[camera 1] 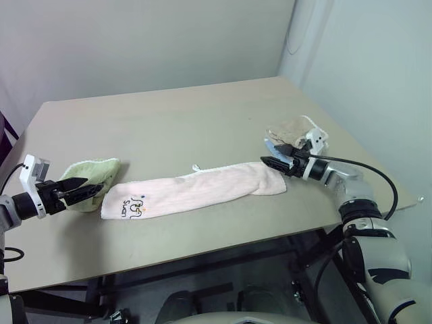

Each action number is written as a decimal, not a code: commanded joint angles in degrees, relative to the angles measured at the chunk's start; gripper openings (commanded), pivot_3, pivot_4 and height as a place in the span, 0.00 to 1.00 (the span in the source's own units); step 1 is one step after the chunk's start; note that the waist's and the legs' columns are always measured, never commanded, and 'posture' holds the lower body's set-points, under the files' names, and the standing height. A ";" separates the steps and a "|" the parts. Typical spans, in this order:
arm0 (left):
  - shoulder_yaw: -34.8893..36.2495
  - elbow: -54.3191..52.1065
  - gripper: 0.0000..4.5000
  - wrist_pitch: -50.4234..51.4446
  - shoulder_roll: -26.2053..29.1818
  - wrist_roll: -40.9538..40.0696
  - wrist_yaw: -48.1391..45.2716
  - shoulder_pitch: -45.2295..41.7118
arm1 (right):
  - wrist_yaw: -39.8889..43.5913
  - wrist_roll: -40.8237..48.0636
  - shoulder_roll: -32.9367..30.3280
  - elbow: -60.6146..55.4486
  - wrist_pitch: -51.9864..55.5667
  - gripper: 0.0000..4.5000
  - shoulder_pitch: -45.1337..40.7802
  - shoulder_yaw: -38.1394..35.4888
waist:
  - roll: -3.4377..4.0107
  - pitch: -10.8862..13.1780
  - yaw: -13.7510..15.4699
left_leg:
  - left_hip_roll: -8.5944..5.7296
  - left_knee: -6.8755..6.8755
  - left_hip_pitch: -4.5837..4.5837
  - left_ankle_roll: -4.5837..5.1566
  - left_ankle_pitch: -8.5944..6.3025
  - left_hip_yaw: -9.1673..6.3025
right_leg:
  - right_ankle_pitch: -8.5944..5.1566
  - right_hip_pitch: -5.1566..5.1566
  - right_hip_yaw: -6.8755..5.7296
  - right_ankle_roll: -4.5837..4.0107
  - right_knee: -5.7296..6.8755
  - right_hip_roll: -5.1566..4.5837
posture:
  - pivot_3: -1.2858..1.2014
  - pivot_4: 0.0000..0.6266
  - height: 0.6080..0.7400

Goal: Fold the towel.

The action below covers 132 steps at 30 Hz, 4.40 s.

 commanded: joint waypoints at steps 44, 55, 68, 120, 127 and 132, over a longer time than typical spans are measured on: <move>-7.41 -16.50 1.00 4.94 -7.44 -0.71 8.01 9.29 | -26.21 16.00 -1.48 -1.22 50.45 0.86 0.60 -14.17 | 0.07 -0.21 0.82 | 0.73 -0.12 -0.98 0.15 -0.10 0.94 | 2.89 0.07 -0.80 0.47 -3.27 0.05 | 0.52 0.00 1.00; -5.76 -17.76 1.00 5.36 -5.67 -1.19 7.52 13.99 | -27.91 16.71 -2.17 6.62 47.97 0.00 -3.29 -18.84 | 0.55 -0.42 0.67 | 1.70 0.13 -0.84 0.30 0.16 1.77 | 2.47 -0.23 -1.43 0.32 -2.77 0.32 | 0.52 0.00 1.00; 6.39 -13.66 1.00 7.28 0.27 -7.14 5.75 10.05 | -8.89 20.64 -7.29 -16.74 54.59 0.00 0.21 -7.53 | 0.53 -0.36 0.59 | 1.81 0.43 -1.53 0.53 0.21 1.90 | 2.26 -1.26 -1.36 0.12 -2.07 0.22 | 0.52 0.00 1.00; -4.98 -21.41 0.86 10.80 -7.25 -10.15 10.25 -5.56 | 0.27 13.04 15.83 -32.59 29.12 0.87 -3.36 11.44 | 0.17 -0.41 0.94 | 1.89 1.18 -1.69 0.26 0.20 2.04 | 2.28 -1.46 -1.51 0.12 -1.16 0.36 | 0.52 0.00 1.00; -9.51 -21.32 0.35 7.13 -14.91 -8.12 12.59 -7.99 | 0.03 14.78 16.14 -28.41 21.63 0.34 -3.68 5.86 | 0.17 -0.41 0.66 | 1.94 1.17 -1.51 0.39 0.28 2.05 | 2.36 -1.32 -1.49 0.26 -1.16 0.49 | 0.52 0.00 1.00; -13.34 -20.25 0.01 5.17 -17.38 -4.97 13.67 -10.69 | 0.11 13.16 17.20 -24.96 17.76 0.00 -3.38 7.22 | 0.17 -0.41 0.70 | 1.96 1.18 -1.43 0.40 0.30 2.04 | 2.36 -1.24 -1.47 0.26 -1.16 0.55 | 0.52 0.00 1.00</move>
